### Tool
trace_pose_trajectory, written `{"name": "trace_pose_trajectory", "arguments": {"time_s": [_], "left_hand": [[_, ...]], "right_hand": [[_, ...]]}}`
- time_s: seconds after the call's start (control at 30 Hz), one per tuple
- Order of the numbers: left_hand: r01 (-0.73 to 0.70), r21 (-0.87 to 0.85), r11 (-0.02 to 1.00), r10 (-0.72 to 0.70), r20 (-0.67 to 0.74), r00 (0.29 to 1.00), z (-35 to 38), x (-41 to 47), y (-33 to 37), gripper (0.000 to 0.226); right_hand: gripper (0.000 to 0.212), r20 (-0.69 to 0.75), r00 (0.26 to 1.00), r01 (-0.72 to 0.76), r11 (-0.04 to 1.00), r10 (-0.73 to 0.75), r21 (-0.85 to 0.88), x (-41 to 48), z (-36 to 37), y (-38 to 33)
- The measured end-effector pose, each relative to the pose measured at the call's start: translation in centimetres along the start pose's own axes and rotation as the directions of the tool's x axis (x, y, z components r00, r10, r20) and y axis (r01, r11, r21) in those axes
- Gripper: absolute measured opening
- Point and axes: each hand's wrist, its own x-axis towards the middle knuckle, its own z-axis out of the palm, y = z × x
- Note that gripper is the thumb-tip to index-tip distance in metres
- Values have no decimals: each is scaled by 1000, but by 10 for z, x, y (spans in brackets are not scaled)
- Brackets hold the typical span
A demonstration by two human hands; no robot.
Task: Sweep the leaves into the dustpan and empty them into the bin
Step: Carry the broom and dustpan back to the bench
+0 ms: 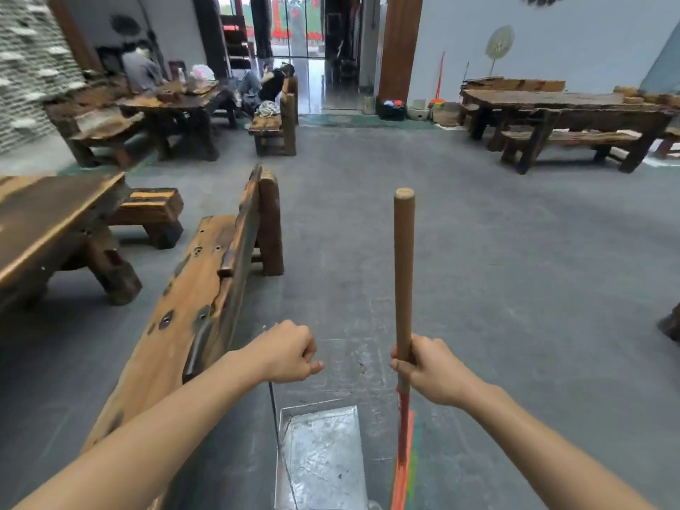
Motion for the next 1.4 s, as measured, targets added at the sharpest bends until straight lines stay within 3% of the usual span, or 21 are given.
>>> {"name": "trace_pose_trajectory", "arguments": {"time_s": [0.07, 0.1, 0.17, 0.2, 0.27, 0.3, 0.47, 0.5, 0.57, 0.7, 0.87, 0.97, 1.1, 1.2, 1.4], "left_hand": [[-4, 40, 999, 4, 13, 1000, 3, 16, -3, 43], [76, 15, 997, -76, 50, 996, 30, 55, -31, 42], [56, 22, 998, -58, 89, 994, 44, 60, -21, 42], [120, 28, 992, -123, 143, 982, 64, 104, -55, 41], [76, 16, 997, -78, 151, 985, 63, 121, -54, 37], [137, 42, 990, -143, 190, 971, 85, 155, -104, 33], [137, 74, 988, -150, 212, 966, 111, 194, -168, 34], [149, 98, 984, -167, 221, 961, 137, 230, -205, 34], [136, 69, 988, -148, 226, 963, 134, 245, -220, 32], [134, 100, 986, -157, 281, 947, 194, 295, -312, 29], [142, 96, 985, -166, 325, 931, 219, 316, -361, 26], [151, 104, 983, -178, 350, 920, 238, 332, -387, 34], [259, 122, 958, -285, 307, 908, 262, 345, -439, 19], [295, 115, 949, -315, 275, 908, 268, 352, -459, 22], [384, -8, 923, -363, 304, 881, 275, 347, -453, 30]], "right_hand": [[11, -11, 1000, -17, 1000, 17, -3, 11, -4, 2], [10, 56, 998, 24, 999, -23, -23, 77, 11, 27], [10, 82, 996, -23, 1000, 23, -3, 75, 14, 37], [11, 131, 991, 17, 1000, -15, -15, 152, 33, 55], [12, 128, 992, -12, 1000, 14, -16, 159, 32, 60], [11, 185, 982, 45, 999, -40, -24, 239, 67, 64], [8, 328, 942, 69, 998, -66, 3, 316, 122, 54], [8, 331, 941, 84, 996, -70, -28, 372, 155, 70], [9, 341, 938, 79, 997, -69, -16, 393, 156, 64], [5, 376, 926, 55, 998, -37, -37, 484, 243, 72], [8, 391, 921, 14, 999, 1, -35, 525, 282, 62], [9, 382, 924, 63, 996, -35, -62, 554, 303, 52], [17, 466, 874, 205, 973, -134, -105, 601, 350, 30], [19, 493, 852, 268, 955, -174, -125, 622, 374, 19], [19, 557, 814, 313, 933, -167, -178, 638, 411, 8]]}}
